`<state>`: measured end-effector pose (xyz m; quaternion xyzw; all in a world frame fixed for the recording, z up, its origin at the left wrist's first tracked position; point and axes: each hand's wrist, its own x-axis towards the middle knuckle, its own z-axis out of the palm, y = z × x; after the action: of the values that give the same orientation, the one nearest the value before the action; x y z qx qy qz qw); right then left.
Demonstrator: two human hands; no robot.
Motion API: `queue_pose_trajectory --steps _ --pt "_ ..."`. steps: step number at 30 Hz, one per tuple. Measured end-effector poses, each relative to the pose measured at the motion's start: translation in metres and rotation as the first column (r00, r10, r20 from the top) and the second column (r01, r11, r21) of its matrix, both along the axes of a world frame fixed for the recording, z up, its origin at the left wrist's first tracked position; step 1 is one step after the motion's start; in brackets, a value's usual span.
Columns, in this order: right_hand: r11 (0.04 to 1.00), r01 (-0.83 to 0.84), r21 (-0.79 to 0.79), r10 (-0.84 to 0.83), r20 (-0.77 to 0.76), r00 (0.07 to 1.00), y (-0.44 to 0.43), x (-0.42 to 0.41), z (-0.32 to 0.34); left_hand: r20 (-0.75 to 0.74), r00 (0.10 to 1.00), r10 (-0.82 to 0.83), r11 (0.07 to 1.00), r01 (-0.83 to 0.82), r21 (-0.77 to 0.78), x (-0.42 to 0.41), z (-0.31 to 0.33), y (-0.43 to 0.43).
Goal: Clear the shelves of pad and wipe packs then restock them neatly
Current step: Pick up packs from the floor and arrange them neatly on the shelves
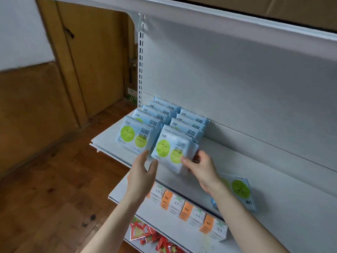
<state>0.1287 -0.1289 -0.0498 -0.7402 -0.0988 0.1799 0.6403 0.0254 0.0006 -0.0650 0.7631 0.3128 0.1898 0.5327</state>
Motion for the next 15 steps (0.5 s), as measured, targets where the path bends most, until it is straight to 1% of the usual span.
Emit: queue_pose_trajectory --steps 2,4,7,10,15 --pt "0.995 0.002 -0.095 0.007 0.095 0.995 0.006 0.001 -0.01 -0.053 0.997 -0.055 0.998 0.056 0.017 0.001 -0.002 -0.004" --pt "0.989 0.019 -0.149 0.0 0.125 0.992 0.007 0.002 -0.019 -0.09 0.991 -0.103 0.995 0.104 0.004 0.003 -0.004 -0.007" --pt "0.985 0.061 -0.164 -0.045 0.096 0.994 0.006 0.005 -0.027 -0.12 0.983 -0.137 0.99 0.14 0.014 0.007 -0.004 -0.008" --pt "0.985 0.049 -0.164 -0.036 0.082 0.996 0.008 0.007 -0.029 -0.132 0.982 -0.136 0.99 0.14 0.025 0.012 -0.005 -0.006" --pt "0.98 0.038 -0.195 -0.02 0.092 0.996 0.009 0.009 -0.03 -0.093 0.985 -0.148 0.988 0.151 0.025 0.016 -0.004 -0.008"
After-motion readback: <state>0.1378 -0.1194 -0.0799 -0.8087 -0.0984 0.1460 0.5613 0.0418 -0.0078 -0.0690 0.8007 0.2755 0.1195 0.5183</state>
